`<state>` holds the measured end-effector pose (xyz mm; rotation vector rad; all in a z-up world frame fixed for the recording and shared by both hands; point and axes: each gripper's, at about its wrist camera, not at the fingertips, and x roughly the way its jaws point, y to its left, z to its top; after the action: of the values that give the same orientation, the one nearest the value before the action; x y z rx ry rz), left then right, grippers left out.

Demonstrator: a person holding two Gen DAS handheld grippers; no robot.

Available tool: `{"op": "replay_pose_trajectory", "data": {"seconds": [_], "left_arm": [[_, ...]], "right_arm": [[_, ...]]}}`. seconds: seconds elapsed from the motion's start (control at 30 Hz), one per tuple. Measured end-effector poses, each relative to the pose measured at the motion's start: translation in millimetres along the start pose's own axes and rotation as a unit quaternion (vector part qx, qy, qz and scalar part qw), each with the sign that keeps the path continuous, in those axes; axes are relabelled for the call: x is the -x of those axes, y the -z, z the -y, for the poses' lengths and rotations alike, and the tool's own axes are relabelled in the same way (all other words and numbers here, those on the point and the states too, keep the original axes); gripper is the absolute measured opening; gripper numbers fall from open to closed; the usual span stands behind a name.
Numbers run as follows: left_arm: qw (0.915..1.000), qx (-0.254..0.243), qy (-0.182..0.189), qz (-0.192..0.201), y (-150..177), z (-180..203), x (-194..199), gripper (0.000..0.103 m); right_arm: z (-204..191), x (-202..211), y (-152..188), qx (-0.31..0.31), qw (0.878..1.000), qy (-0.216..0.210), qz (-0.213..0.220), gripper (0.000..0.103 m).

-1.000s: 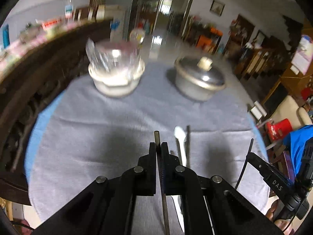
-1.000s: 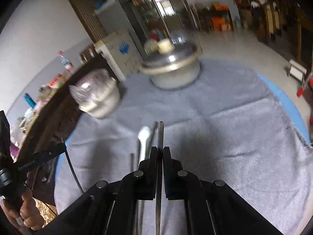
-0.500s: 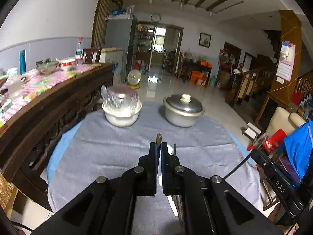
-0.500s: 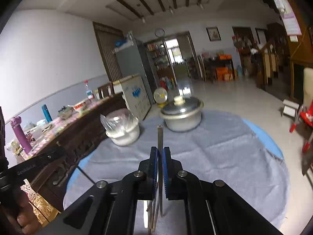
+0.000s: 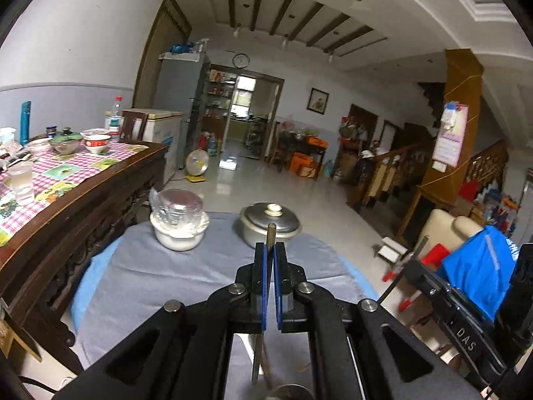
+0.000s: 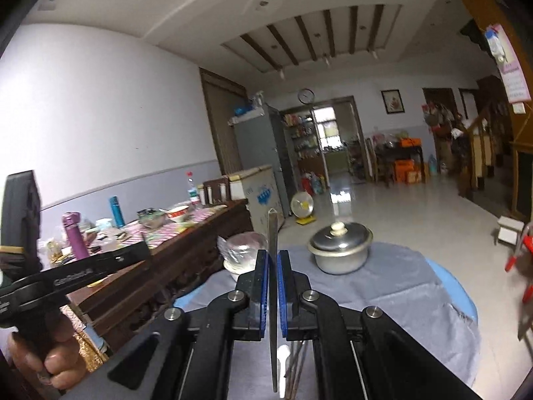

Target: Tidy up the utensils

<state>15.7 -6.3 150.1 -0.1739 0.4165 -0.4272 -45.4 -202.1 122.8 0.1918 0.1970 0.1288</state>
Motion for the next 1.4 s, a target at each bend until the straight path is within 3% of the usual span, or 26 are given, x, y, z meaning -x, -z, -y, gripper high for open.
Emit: {"op": "replay_pose_trajectory", "data": {"seconds": [0.3, 0.53, 0.77, 1.23, 1.4], "left_arm": [[0.9987, 0.002, 0.044, -0.025, 17.1, 16.4, 8.9, 0.004], [0.9953, 0.020, 0.045, -0.083, 45.0, 11.8, -14.2, 0.004], [0.9929, 0.028, 0.042, -0.107, 53.5, 3.8, -24.0, 0.004], [0.9943, 0.028, 0.030, -0.098, 52.7, 1.6, -22.6, 0.004], [0.9962, 0.028, 0.030, -0.076, 42.2, 2.9, -8.2, 0.004]], "right_arm": [[-8.4, 12.7, 18.0, -0.001, 0.999, -0.007, -0.036, 0.006], [-0.2, -2.3, 49.4, -0.009, 0.996, 0.008, -0.083, 0.006], [18.0, -17.0, 69.7, -0.044, 0.991, 0.012, -0.124, 0.007], [34.6, -13.2, 69.6, -0.071, 0.991, 0.015, -0.110, 0.007], [42.3, -5.6, 66.4, -0.084, 0.991, 0.026, -0.098, 0.007]]}}
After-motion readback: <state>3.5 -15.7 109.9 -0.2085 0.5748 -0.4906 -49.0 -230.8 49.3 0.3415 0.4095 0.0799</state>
